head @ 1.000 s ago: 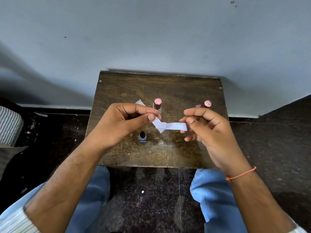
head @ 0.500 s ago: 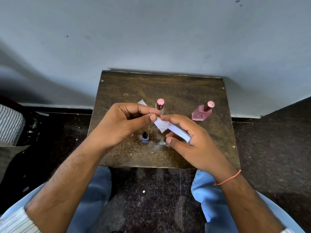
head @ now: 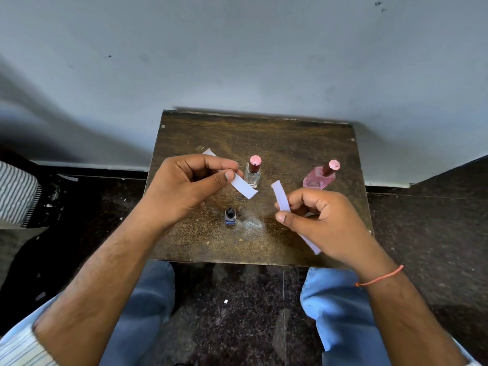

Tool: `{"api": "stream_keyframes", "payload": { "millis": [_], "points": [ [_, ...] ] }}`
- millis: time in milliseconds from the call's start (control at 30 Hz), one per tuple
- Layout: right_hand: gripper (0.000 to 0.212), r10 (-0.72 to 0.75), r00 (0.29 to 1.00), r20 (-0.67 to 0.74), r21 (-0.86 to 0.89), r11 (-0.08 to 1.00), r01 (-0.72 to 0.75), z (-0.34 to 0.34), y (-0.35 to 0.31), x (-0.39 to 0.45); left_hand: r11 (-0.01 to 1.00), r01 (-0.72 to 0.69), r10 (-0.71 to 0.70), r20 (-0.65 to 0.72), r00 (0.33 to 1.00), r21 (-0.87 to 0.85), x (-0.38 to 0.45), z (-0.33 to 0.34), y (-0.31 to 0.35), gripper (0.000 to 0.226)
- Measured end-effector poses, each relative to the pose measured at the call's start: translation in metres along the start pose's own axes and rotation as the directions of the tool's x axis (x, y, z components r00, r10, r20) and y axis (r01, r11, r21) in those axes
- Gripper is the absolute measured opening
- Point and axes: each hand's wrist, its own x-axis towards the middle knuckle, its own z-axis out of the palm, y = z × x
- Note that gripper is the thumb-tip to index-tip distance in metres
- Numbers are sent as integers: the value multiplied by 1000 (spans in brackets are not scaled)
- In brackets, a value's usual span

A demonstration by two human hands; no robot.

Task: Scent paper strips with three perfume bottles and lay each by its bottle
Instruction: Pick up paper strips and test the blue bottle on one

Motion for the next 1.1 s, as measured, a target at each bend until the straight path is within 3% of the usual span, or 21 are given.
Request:
{"api": "stream_keyframes", "payload": {
  "millis": [167,300,500,600,867,1100],
  "points": [
    [14,182,981,63,-103,979,-175,-46,15,-8,1000,-2,2,-1,1000,-25,2,2,-1,26],
    [15,250,967,-53,-126,959,-255,-74,32,-15,996,-2,1,-6,1000,-85,1,6,0,29],
    [19,237,918,-317,-9,967,-253,-87,48,-11,993,-11,8,-27,1000,-114,0,11,4,25],
    [25,241,917,-319,44,970,-240,-85,52,-6,992,-17,12,-41,999,-124,1,12,5,24],
    [39,232,926,-299,-15,969,-247,-83,59,-2,993,1,-6,-36,999,-122,-1,6,5,22],
    [37,190,894,-406,-96,964,-249,-80,50,-2,994,5,-11,-60,998,-108,-3,-1,5,23]
  ]
}}
